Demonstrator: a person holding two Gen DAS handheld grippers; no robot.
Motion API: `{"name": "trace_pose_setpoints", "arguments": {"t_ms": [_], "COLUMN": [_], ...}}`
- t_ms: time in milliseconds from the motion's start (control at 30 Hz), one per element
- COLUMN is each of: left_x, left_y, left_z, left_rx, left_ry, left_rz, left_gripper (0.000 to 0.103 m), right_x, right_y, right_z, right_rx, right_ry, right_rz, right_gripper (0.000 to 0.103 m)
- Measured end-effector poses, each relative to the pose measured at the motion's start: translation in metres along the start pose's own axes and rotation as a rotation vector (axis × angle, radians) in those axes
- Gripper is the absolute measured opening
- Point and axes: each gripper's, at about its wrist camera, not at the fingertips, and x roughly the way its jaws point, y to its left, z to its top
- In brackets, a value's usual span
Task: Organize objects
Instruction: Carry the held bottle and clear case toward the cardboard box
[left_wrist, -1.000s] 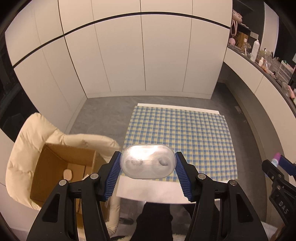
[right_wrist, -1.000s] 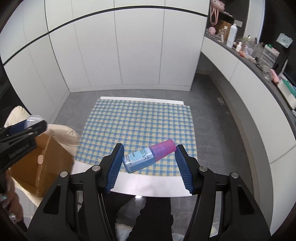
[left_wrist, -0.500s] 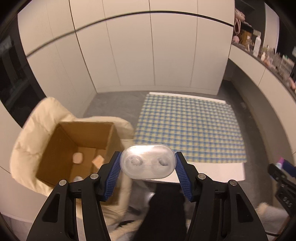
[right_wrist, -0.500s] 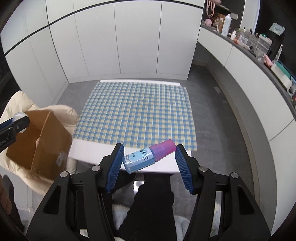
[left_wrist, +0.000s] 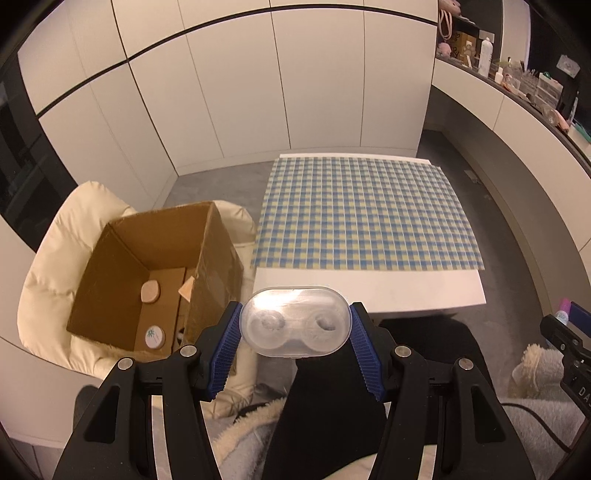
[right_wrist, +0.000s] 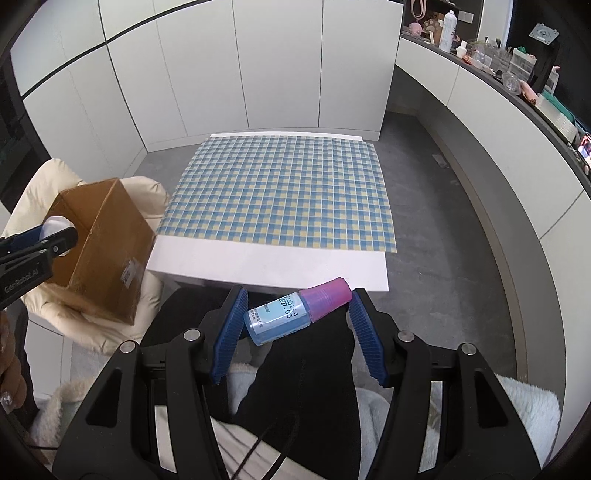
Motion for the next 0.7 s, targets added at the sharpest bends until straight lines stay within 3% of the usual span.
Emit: {"name": "trace_pose_setpoints", "arguments": {"t_ms": [700], "left_x": [0.009], "left_y": [0.008], "left_z": [-0.057], "left_rx": [-0.003], "left_ry": [0.071], "left_rz": [-0.008], "left_gripper": [0.058], "right_x": [-0.001], "right_y": [-0.003], "right_z": [-0.062], "right_rx": [0.003], "right_ry": [0.073], "right_rz": [0.028], "right_gripper": [0.06]}}
